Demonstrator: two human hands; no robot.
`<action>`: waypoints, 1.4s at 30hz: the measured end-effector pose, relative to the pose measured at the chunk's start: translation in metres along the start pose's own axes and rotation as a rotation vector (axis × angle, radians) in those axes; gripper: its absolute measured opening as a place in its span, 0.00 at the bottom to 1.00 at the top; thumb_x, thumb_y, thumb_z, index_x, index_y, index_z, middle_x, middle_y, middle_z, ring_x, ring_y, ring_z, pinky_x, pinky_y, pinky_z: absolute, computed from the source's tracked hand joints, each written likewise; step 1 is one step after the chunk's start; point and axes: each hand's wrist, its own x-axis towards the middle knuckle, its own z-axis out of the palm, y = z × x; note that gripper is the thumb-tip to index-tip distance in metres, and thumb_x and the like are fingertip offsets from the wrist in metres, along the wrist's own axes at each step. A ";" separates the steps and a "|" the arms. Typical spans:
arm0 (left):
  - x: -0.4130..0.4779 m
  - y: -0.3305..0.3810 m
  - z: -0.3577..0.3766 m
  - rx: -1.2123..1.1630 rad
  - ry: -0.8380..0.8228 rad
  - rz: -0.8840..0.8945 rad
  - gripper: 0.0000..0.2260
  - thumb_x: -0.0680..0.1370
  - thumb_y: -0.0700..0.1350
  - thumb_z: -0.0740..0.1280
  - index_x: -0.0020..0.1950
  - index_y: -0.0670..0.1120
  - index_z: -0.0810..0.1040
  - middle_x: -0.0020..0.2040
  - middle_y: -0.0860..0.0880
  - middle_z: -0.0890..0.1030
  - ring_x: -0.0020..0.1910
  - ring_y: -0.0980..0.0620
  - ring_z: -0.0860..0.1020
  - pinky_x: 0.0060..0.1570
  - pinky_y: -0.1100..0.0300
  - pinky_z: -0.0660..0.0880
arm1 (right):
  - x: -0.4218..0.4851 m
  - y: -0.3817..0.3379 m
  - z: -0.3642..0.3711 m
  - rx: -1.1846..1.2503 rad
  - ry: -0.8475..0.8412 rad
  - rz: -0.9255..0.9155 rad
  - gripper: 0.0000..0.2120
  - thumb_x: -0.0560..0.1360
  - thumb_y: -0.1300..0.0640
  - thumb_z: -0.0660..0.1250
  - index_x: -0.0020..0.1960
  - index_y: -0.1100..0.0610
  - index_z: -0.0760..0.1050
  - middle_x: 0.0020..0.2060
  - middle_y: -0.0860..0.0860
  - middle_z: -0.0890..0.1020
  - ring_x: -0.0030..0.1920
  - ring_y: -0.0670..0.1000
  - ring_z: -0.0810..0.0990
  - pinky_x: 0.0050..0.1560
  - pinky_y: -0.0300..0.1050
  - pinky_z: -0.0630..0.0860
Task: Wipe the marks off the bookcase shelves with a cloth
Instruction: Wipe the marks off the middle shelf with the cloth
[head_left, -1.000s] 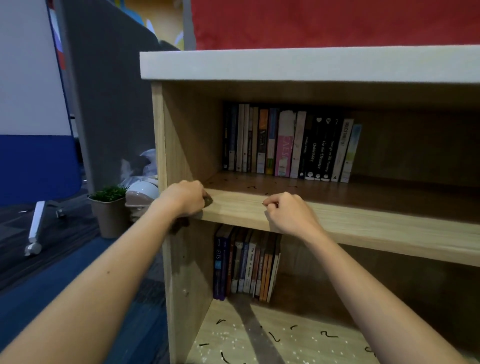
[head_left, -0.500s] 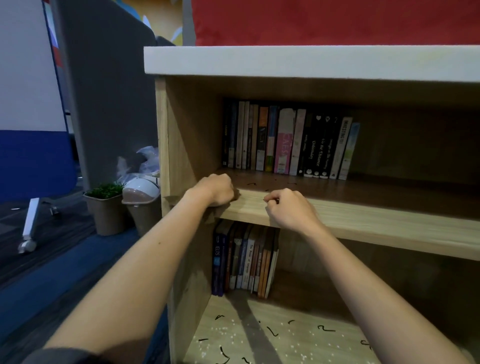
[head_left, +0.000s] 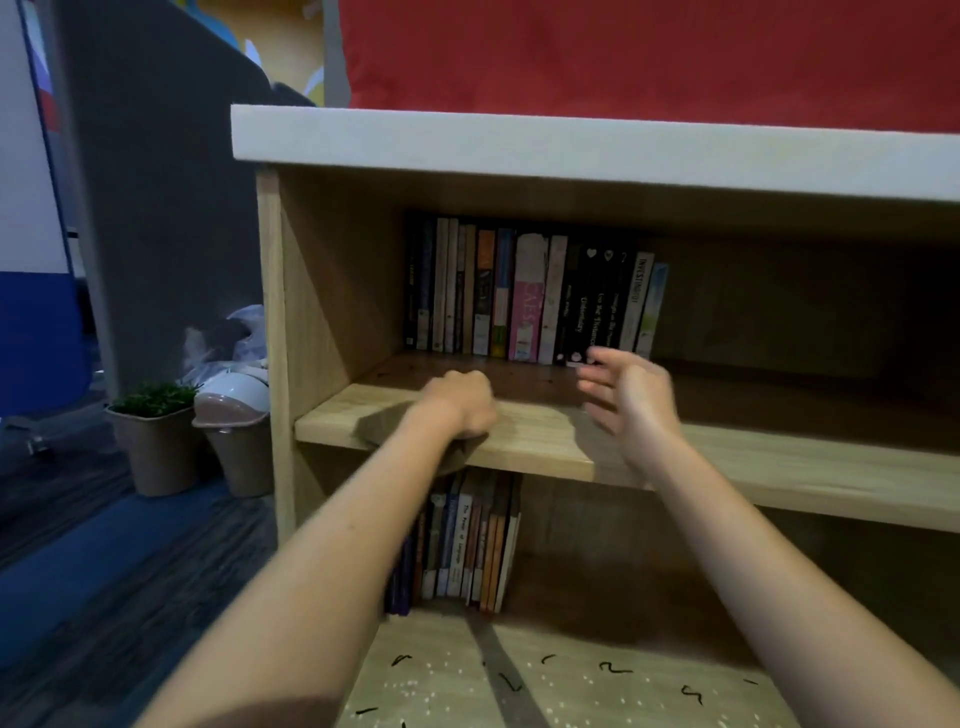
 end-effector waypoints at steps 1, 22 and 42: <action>0.002 0.017 0.007 -0.104 -0.024 0.045 0.10 0.78 0.43 0.58 0.50 0.40 0.77 0.50 0.41 0.78 0.49 0.43 0.76 0.47 0.54 0.71 | 0.003 -0.002 -0.018 -0.042 0.036 -0.011 0.14 0.80 0.60 0.53 0.57 0.56 0.76 0.50 0.54 0.81 0.51 0.52 0.78 0.57 0.51 0.72; 0.009 -0.062 0.019 -0.170 0.269 -0.023 0.12 0.79 0.50 0.57 0.58 0.52 0.77 0.62 0.48 0.75 0.61 0.48 0.72 0.60 0.49 0.70 | 0.038 0.000 0.015 -1.412 -0.425 -0.168 0.21 0.75 0.45 0.62 0.66 0.52 0.71 0.62 0.53 0.75 0.60 0.54 0.73 0.57 0.48 0.68; 0.012 -0.068 0.019 -0.151 0.257 -0.028 0.15 0.79 0.53 0.56 0.62 0.52 0.74 0.66 0.50 0.72 0.62 0.48 0.71 0.52 0.53 0.66 | 0.061 0.021 0.040 -1.288 -0.659 -0.370 0.16 0.78 0.57 0.57 0.62 0.48 0.75 0.52 0.54 0.82 0.42 0.53 0.79 0.41 0.44 0.73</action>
